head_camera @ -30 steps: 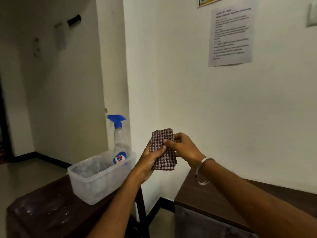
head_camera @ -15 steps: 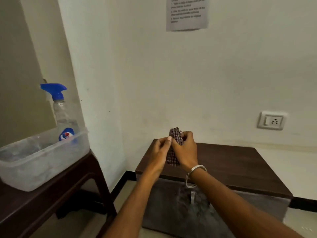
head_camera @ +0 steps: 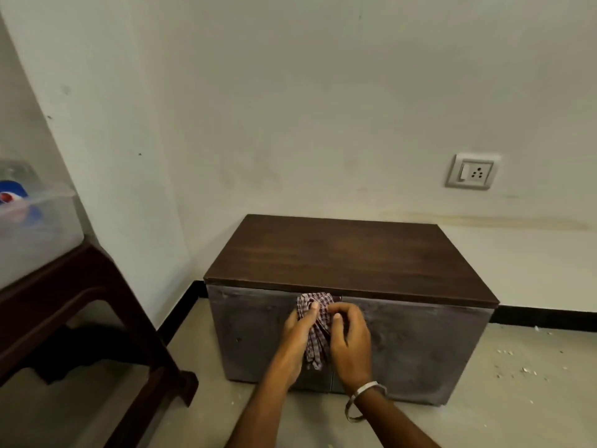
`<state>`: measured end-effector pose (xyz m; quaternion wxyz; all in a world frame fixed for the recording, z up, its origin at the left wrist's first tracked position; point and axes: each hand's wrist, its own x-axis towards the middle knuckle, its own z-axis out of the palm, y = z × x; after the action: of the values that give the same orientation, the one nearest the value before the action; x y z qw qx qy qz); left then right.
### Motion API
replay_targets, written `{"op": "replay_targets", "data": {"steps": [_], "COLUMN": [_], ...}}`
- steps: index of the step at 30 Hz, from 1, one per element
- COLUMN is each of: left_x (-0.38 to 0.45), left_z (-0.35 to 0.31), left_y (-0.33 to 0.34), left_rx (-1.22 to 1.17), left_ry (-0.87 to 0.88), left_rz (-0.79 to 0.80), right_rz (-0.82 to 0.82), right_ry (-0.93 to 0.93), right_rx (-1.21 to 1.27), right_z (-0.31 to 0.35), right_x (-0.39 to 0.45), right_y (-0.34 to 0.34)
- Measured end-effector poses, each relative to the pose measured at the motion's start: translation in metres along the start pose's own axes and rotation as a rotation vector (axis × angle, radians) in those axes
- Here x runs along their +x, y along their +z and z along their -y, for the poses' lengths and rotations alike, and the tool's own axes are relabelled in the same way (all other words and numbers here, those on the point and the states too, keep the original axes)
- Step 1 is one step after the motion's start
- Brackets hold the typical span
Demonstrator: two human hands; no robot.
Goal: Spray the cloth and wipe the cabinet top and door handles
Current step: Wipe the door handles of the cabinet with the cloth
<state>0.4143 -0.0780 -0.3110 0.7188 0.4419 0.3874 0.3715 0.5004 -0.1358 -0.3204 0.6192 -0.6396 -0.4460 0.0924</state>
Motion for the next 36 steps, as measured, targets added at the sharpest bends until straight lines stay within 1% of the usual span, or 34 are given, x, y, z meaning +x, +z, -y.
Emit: {"op": "replay_targets", "data": {"steps": [2,3,5,6,7,9,13,17,20,23,26,29,32,34,36], "left_x": [0.004,0.006,0.011,0.013,0.015,0.018,0.027,0.035,0.040,0.045,0.046,0.051,0.053,0.055,0.054], "left_z": [0.015,0.021,0.030,0.032,0.035,0.041,0.051,0.053,0.053,0.052,0.050,0.047,0.042,0.039,0.035], "left_y": [-0.001,-0.001,-0.001,-0.001,-0.002,-0.003,-0.005,0.000,0.002,0.003,0.004,0.003,0.005,0.006,0.006], "left_rx": [-0.027,-0.037,-0.041,-0.042,-0.039,-0.023,0.047,0.094,0.053,-0.035,-0.132,-0.160,-0.079,0.006,0.042], "left_ry": [-0.038,-0.050,-0.051,-0.049,-0.054,-0.071,-0.105,-0.063,-0.044,-0.065,-0.139,-0.223,-0.208,-0.157,-0.122], "left_rz": [-0.016,-0.014,-0.014,-0.019,-0.028,-0.063,-0.170,-0.173,-0.203,-0.216,-0.240,-0.226,-0.234,-0.235,-0.224], "right_rz": [-0.081,-0.082,-0.003,0.042,0.073,0.079,-0.002,-0.054,-0.060,-0.060,-0.060,-0.030,-0.041,-0.086,-0.138], "right_ry": [0.136,0.217,0.352,0.373,0.367,0.361,0.407,0.393,0.350,0.314,0.286,0.309,0.350,0.406,0.455], "right_rx": [-0.047,-0.052,0.024,0.052,0.047,0.020,-0.013,-0.012,-0.020,-0.091,-0.188,-0.236,-0.194,-0.119,-0.066], "right_z": [-0.018,-0.025,-0.033,-0.034,-0.036,-0.042,-0.053,-0.057,-0.051,-0.051,-0.049,-0.048,-0.049,-0.050,-0.050], "right_x": [-0.001,0.000,0.003,0.004,0.005,0.006,0.005,0.006,0.012,0.020,0.026,0.033,0.036,0.035,0.034], "right_y": [0.000,0.000,0.002,0.003,0.005,0.011,0.020,0.023,0.024,0.027,0.029,0.030,0.030,0.031,0.033]}}
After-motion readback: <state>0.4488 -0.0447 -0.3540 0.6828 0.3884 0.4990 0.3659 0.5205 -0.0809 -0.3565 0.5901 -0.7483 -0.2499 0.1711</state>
